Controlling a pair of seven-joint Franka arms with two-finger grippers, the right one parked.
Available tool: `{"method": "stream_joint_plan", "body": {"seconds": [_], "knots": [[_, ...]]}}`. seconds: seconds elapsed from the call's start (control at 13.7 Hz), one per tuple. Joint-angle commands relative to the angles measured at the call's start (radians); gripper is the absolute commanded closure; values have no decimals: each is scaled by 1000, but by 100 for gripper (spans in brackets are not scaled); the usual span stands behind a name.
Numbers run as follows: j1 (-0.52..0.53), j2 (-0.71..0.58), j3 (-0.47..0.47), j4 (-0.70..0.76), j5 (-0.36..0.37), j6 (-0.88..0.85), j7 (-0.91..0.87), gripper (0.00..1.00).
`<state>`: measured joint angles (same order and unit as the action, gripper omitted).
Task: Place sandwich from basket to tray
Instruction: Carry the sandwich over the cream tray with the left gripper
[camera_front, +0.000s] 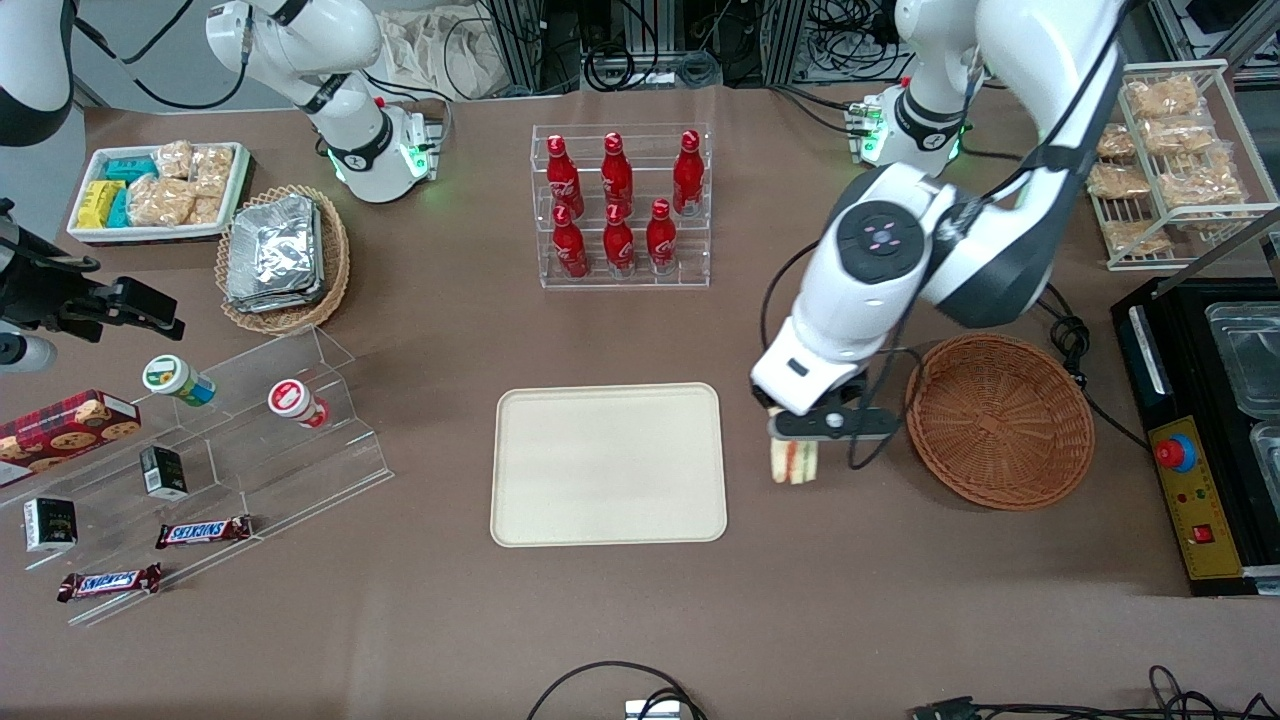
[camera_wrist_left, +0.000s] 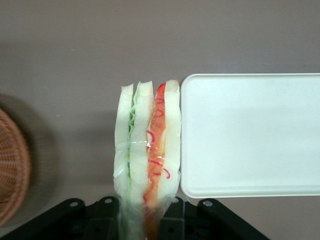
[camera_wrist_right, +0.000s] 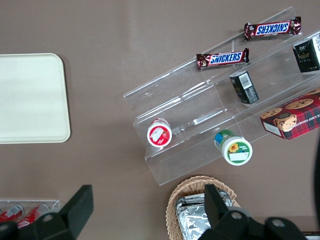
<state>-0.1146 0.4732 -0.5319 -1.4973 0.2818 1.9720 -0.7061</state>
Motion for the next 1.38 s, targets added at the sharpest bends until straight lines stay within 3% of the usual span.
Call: {"method": "stream_joint_plan", "body": {"seconds": [0.0, 0.44, 0.66, 1.31], "knots": [[-74, 137, 3, 149, 56, -30, -67, 90], [-155, 278, 7, 212, 74, 43, -82, 90], [-192, 340, 20, 213, 149, 59, -111, 90], [-231, 438, 33, 219, 212, 140, -135, 90]]}}
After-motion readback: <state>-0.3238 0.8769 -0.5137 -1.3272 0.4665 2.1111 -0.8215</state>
